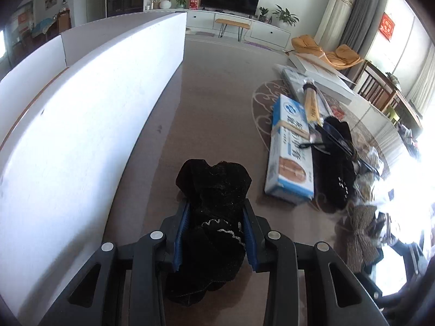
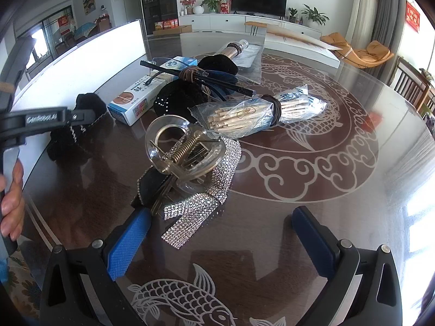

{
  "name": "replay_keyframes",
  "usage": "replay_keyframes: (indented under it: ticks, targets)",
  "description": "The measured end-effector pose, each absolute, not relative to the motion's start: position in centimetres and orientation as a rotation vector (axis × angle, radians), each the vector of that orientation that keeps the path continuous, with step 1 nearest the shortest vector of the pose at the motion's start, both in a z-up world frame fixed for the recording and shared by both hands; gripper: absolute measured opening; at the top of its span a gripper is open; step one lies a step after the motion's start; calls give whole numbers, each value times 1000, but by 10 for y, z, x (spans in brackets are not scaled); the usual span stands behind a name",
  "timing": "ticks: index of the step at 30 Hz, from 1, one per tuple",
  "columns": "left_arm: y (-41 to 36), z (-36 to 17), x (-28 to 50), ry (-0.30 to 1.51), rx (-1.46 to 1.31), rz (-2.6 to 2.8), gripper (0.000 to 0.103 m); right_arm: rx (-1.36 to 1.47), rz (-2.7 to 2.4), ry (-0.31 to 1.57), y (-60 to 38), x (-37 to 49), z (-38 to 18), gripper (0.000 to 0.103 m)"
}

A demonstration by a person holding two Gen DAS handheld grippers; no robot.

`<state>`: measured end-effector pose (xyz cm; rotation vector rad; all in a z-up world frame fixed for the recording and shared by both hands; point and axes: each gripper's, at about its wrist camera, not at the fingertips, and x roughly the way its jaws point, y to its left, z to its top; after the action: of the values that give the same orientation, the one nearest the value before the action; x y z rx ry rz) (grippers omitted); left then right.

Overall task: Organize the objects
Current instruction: 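Grasp the black knit glove with the left tool while the right tool grasps the rhinestone-bow clip, then carry the glove and clip into the white bin and open both tools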

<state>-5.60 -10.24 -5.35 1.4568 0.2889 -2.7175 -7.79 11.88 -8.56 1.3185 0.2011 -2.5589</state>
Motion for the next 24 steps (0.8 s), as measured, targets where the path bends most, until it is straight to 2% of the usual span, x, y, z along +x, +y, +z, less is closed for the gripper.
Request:
replay_keyframes:
  ticks: [3, 5, 6, 9, 12, 13, 15, 16, 17, 18, 19, 24]
  targets:
    - [-81, -55, -25, 135, 1470, -2739, 43, 1318, -2559, 201, 119, -78, -86, 103]
    - [-71, -57, -17, 18, 1488, -2752, 63, 1317, -2559, 193, 119, -77, -85, 103]
    - [-68, -58, -16, -32, 1485, -2755, 66, 1312, -2559, 172, 121, -77, -85, 103]
    - [-70, -57, -18, -101, 1452, -2746, 70, 1312, -2559, 50, 132, -72, -82, 103]
    - [-79, -59, -23, -37, 1467, -2753, 72, 1328, -2497, -195, 136, -70, -73, 103]
    - [-80, -60, -23, -17, 1464, -2754, 71, 1327, -2495, -237, 131, -71, -69, 103]
    - [-81, -59, -22, 0, 1431, -2764, 56, 1342, -2512, -241, 114, -78, -64, 103]
    - [-79, -58, -21, -6, 1422, -2776, 36, 1367, -2525, -232, 105, -84, -64, 102]
    - [-76, -58, -21, -22, 1426, -2776, 35, 1400, -2536, -220, 98, -90, -67, 89]
    - [-74, -58, -20, -24, 1426, -2778, 35, 1437, -2547, -195, 93, -94, -71, 64]
    - [-74, -58, -18, -6, 1440, -2785, 34, 1439, -2594, -141, 90, -96, -72, 54]
    - [-78, -34, 6, 140, 1482, -2862, 34, 1388, -2570, -229, 110, -79, -70, 49]
